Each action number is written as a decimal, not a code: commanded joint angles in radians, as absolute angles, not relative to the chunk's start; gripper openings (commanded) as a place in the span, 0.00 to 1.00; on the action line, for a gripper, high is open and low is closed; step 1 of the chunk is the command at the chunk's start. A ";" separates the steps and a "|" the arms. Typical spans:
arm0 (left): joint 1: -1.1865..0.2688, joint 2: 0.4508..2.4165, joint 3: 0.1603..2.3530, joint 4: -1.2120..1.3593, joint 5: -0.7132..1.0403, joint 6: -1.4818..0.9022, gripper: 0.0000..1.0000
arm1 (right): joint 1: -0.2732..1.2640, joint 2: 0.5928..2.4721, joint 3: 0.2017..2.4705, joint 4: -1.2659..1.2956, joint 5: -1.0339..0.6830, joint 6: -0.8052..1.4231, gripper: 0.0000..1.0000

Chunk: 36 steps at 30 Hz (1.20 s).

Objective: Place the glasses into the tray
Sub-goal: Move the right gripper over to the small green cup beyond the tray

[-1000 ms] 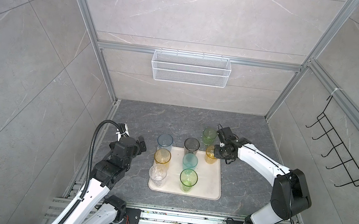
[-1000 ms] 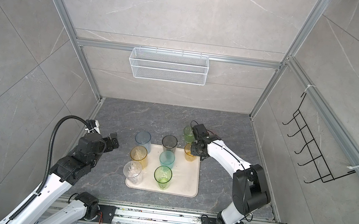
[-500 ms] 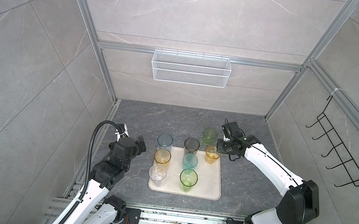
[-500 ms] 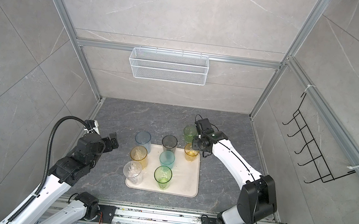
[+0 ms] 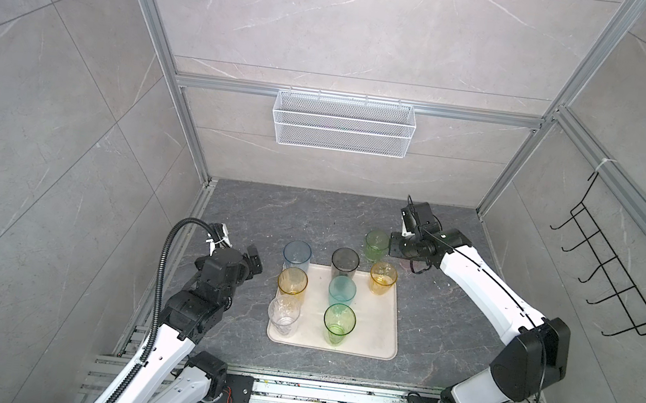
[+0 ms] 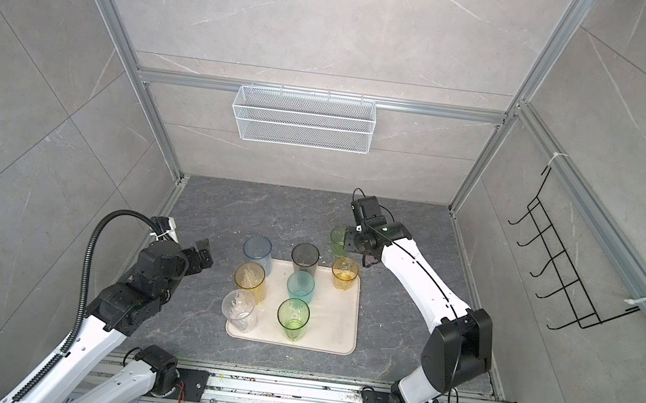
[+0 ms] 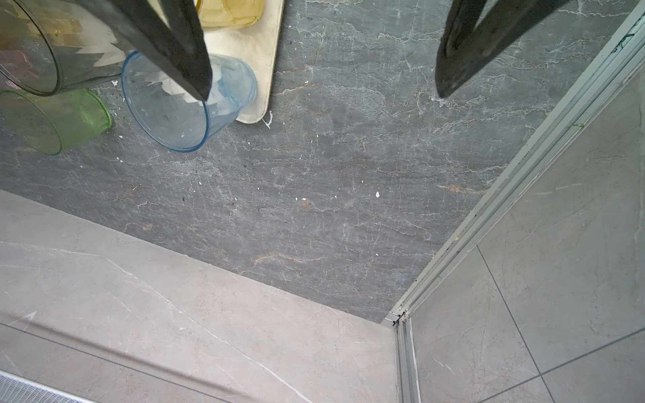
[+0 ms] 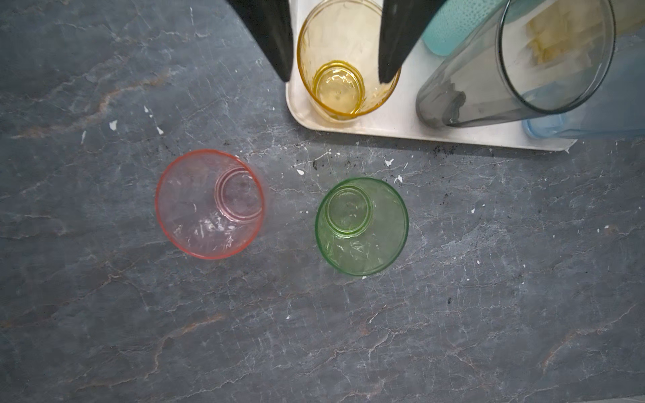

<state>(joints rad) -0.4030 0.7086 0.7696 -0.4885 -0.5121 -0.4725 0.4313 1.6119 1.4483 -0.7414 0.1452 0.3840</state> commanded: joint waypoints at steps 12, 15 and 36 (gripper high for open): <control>-0.397 0.686 0.771 -0.491 -0.511 -0.489 1.00 | 0.368 1.820 1.613 -0.719 0.103 0.368 0.43; -0.397 0.684 0.773 -0.494 -0.511 -0.490 1.00 | 0.361 1.853 1.634 -0.721 0.094 0.368 0.43; -0.397 0.680 0.775 -0.498 -0.505 -0.489 1.00 | 0.350 2.032 1.758 -0.762 0.050 0.367 0.43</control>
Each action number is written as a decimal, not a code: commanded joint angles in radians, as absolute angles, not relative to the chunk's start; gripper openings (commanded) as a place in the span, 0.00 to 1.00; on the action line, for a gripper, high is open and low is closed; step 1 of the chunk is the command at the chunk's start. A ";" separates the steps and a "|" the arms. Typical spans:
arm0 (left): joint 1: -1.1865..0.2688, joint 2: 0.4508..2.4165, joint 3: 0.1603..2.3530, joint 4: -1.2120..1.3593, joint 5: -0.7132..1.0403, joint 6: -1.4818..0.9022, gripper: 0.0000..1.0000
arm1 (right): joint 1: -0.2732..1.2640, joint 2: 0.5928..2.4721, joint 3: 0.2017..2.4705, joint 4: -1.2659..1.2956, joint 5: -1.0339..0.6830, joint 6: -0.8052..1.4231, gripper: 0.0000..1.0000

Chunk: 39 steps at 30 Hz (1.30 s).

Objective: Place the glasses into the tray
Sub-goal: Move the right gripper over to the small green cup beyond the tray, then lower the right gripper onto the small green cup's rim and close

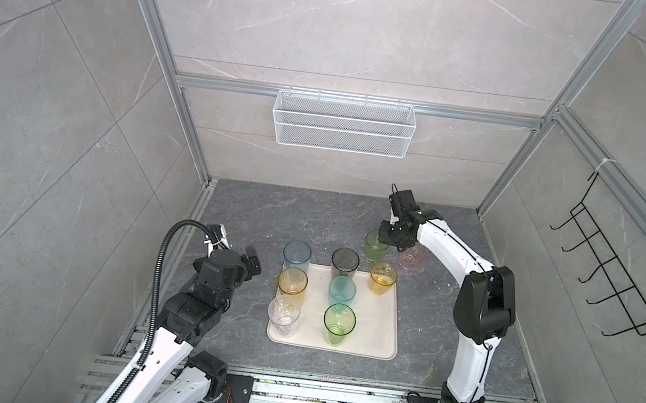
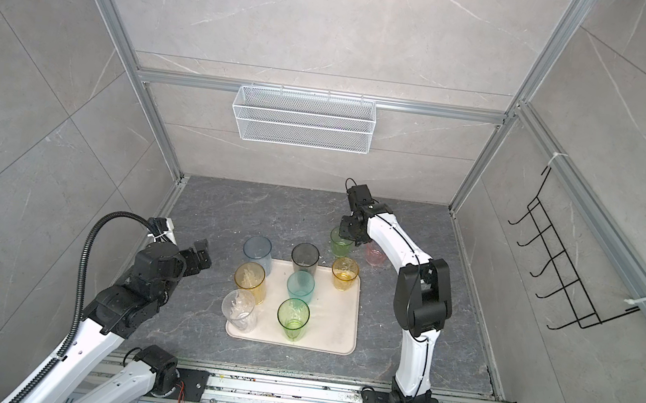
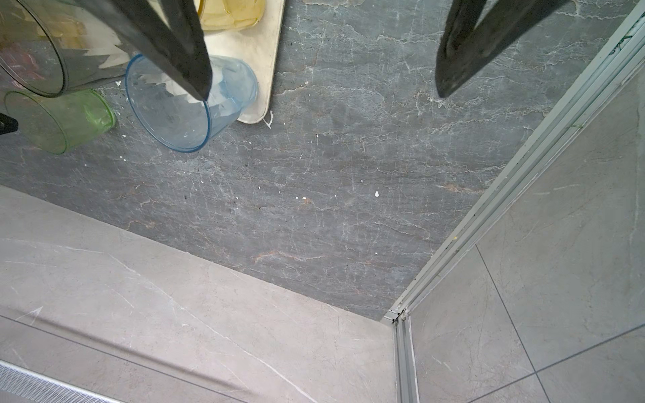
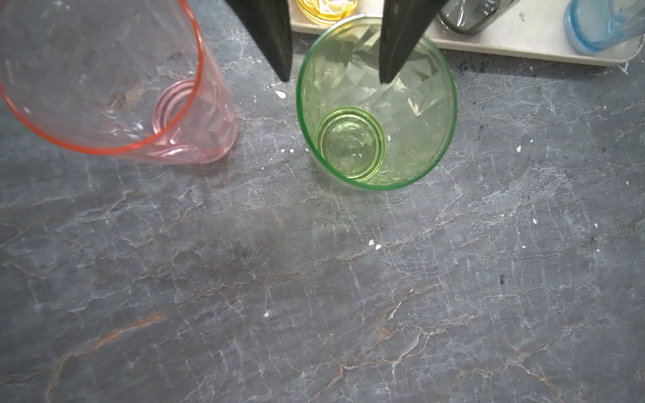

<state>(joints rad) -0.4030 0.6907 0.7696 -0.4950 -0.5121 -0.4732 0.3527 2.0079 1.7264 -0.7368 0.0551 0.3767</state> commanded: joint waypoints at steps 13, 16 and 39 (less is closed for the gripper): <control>-0.397 0.681 0.779 -0.494 -0.500 -0.489 1.00 | 0.343 2.079 1.783 -0.769 0.058 0.365 0.43; -0.397 0.683 0.781 -0.494 -0.501 -0.486 1.00 | 0.345 2.089 1.791 -0.770 0.057 0.364 0.43; -0.397 0.662 0.777 -0.501 -0.500 -0.490 1.00 | 0.338 2.151 1.852 -0.799 0.057 0.364 0.29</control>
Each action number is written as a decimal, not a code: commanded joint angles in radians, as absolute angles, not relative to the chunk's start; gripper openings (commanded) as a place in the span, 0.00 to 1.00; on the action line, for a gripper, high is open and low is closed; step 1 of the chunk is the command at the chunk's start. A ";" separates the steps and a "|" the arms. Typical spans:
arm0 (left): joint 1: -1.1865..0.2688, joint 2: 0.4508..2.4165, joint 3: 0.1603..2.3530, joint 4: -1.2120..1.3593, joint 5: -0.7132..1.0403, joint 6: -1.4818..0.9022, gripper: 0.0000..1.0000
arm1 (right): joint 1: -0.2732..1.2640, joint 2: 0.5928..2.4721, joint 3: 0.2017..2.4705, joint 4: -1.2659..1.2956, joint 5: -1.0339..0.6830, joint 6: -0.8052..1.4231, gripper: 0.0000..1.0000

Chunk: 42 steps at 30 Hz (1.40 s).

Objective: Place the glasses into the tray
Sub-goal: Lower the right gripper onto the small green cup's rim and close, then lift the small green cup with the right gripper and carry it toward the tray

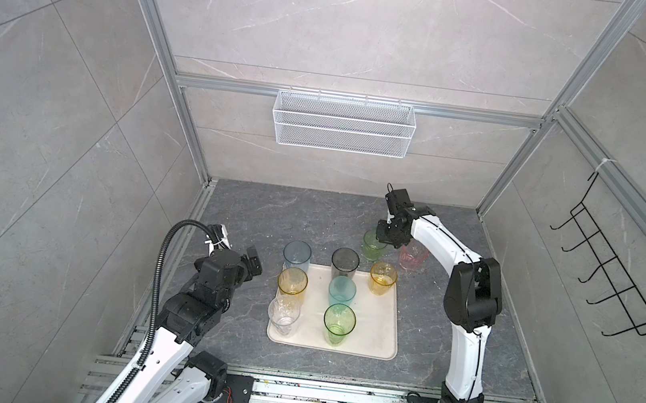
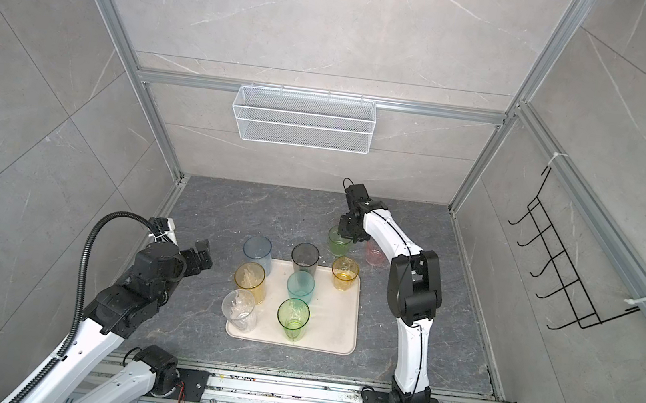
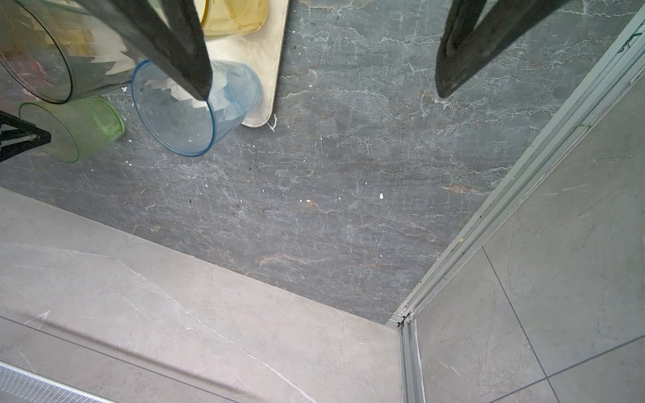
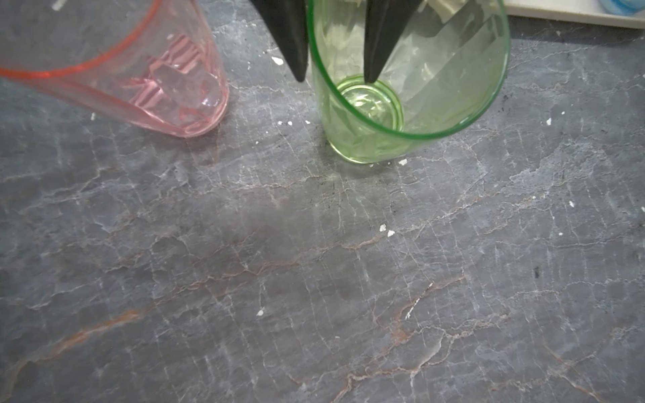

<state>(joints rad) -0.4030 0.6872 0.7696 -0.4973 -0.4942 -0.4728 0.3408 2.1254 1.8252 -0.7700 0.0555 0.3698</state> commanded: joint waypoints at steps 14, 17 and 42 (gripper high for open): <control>-0.397 0.627 0.772 -0.516 -0.496 -0.496 1.00 | 0.339 2.178 1.871 -0.808 0.043 0.365 0.17; -0.397 0.623 0.768 -0.514 -0.499 -0.497 1.00 | 0.338 2.175 1.876 -0.811 0.043 0.365 0.13; -0.397 0.646 0.756 -0.501 -0.477 -0.504 1.00 | 0.339 1.934 1.825 -0.916 0.090 0.342 0.00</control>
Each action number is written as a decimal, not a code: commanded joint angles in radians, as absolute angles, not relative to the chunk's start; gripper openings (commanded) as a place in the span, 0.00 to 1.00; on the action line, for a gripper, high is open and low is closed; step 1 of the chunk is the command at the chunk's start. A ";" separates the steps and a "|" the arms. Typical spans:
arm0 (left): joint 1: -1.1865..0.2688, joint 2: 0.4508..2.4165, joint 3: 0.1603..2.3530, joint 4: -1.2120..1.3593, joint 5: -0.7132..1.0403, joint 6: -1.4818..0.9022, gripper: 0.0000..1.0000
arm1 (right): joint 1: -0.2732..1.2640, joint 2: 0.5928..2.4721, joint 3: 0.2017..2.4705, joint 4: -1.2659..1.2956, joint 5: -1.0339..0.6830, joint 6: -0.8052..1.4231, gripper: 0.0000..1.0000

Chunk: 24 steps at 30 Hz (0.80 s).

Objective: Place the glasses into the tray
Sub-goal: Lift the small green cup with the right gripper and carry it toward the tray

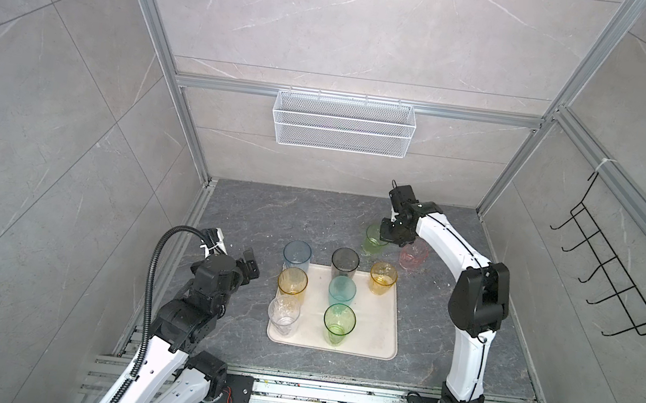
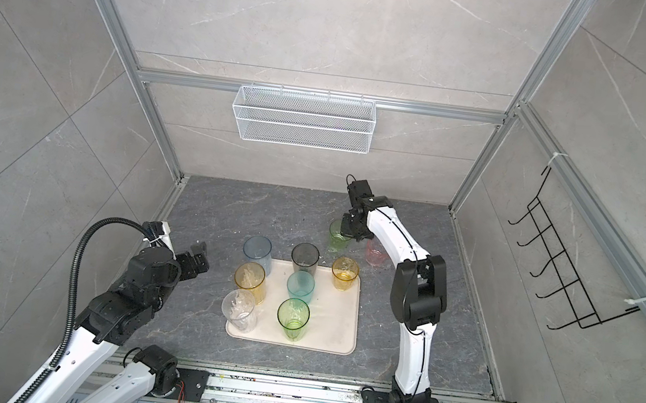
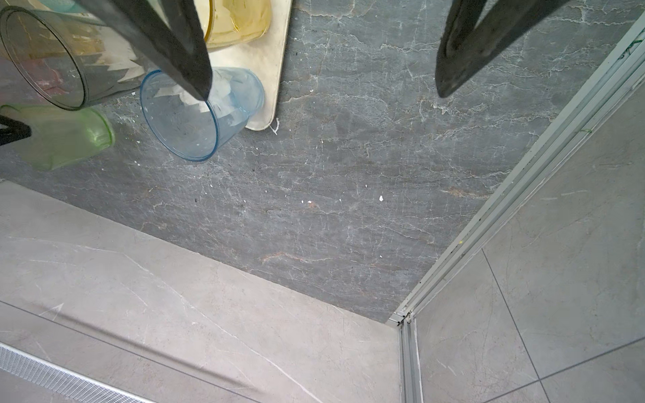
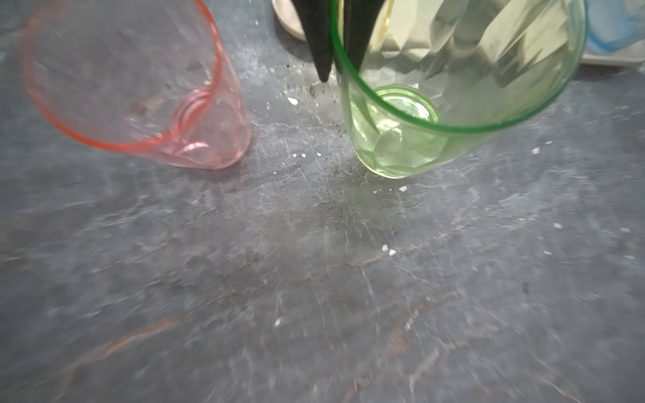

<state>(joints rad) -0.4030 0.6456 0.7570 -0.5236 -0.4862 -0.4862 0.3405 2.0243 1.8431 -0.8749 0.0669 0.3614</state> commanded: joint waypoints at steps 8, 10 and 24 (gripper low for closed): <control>-0.397 0.645 0.752 -0.498 -0.465 -0.512 1.00 | 0.343 1.778 1.766 -0.974 0.097 0.336 0.00; -0.397 0.648 0.749 -0.497 -0.447 -0.514 1.00 | 0.341 1.739 1.752 -0.991 0.095 0.334 0.00; -0.397 0.679 0.747 -0.494 -0.410 -0.532 1.00 | 0.380 1.487 1.615 -1.096 0.084 0.331 0.00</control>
<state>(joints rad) -0.4030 0.6807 0.7471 -0.5228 -0.4236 -0.5137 0.3660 1.5356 1.6390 -1.0527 0.0853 0.3431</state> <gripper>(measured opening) 0.997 0.070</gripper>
